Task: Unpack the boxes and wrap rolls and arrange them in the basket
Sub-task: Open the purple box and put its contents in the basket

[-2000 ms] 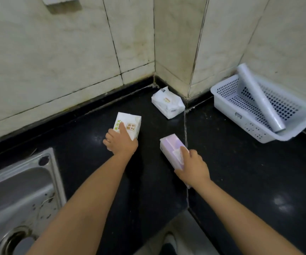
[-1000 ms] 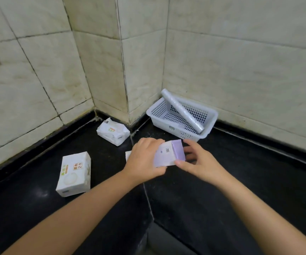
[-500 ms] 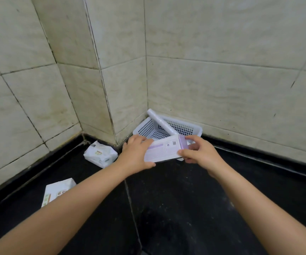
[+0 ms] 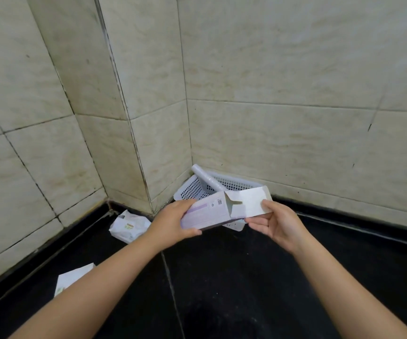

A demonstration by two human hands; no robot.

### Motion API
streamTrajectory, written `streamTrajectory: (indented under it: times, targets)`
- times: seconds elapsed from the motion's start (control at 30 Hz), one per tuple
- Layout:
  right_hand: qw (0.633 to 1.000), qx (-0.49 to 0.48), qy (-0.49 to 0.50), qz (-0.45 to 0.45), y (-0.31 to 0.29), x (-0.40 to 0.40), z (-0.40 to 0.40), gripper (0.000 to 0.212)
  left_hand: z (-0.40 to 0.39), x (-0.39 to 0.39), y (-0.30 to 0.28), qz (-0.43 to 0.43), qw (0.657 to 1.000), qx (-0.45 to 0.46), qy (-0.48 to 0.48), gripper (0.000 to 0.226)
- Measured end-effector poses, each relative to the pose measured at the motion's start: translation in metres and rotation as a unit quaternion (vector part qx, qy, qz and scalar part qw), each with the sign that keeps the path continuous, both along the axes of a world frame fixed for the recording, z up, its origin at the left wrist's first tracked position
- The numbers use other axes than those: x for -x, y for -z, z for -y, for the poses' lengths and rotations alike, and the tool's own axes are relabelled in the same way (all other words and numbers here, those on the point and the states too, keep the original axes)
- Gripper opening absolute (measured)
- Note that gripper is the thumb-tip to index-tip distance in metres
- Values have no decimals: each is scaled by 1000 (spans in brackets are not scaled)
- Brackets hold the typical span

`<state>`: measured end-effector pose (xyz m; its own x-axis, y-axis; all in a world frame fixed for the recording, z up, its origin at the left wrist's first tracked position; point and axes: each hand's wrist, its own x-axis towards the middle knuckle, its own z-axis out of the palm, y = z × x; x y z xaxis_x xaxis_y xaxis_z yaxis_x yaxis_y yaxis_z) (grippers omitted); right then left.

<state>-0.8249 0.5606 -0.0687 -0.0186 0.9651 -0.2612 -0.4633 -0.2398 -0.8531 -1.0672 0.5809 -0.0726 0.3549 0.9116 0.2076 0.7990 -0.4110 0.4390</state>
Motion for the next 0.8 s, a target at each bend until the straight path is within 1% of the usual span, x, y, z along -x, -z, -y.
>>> streamTrajectory:
  times: [0.03, 0.07, 0.1, 0.13, 0.17, 0.2, 0.23, 0.27, 0.3, 0.33, 0.4, 0.47, 0.53, 0.57, 0.63, 0.7, 0.73, 0.8]
  targets:
    - [1000, 3, 5, 4, -1, 3, 0, 20, 0, -2, 0, -17, 1000, -9, -10, 72]
    - [999, 4, 10, 32, -2, 5, -1, 18, 0, -4, 0, -34, 999, -21, -19, 71]
    - [993, -10, 25, 112, -1, 6, 0, 16, -1, -6, 0, -51, 998, -35, -24, 71]
    - [968, -38, 50, 244, 2, 7, 2, 24, -2, -7, 2, -67, 996, -47, -24, 71]
    - [907, -76, 99, 402, 7, 7, 4, 37, -2, -8, 4, -78, 995, -58, -18, 70]
    - [821, -140, 170, 527, 13, 8, 7, 44, -3, -9, 6, -84, 994, -67, -9, 69]
    - [727, -235, 227, 605, 16, 10, 11, 42, -3, -10, 8, -84, 993, -77, 1, 67]
    - [650, -329, 244, 640, 18, 13, 15, 37, -4, -10, 10, -80, 993, -84, 9, 67]
    - [600, -405, 222, 653, 20, 17, 20, 34, -3, -10, 10, -72, 994, -86, 15, 67]
    - [573, -455, 185, 656, 20, 18, 23, 34, -2, -10, 10, -63, 994, -86, 21, 68]
    - [559, -473, 142, 667, 12, 18, 25, 32, -2, -9, 7, -55, 993, -97, 34, 67]
    - [541, -473, 138, 681, 4, 19, 23, 24, -4, -7, 1, -56, 989, -129, 39, 63]
    - [537, -476, 126, 685, -2, 22, 21, 20, -9, -7, -7, -69, 983, -167, 16, 59]
    - [540, -473, 125, 685, -2, 25, 20, 18, -12, -7, -11, -84, 980, -180, -2, 59]
    - [559, -462, 129, 677, -1, 32, 19, 18, -19, -7, -18, -121, 973, -197, -28, 59]
    - [585, -458, 122, 659, 6, 42, 20, 16, -23, -7, -25, -138, 965, -221, -25, 56]
    - [604, -457, 109, 644, 10, 47, 21, 14, -24, -6, -26, -135, 963, -234, -12, 55]
    - [660, -444, 72, 602, 16, 59, 22, 17, -26, -2, -27, -117, 954, -278, 11, 59]
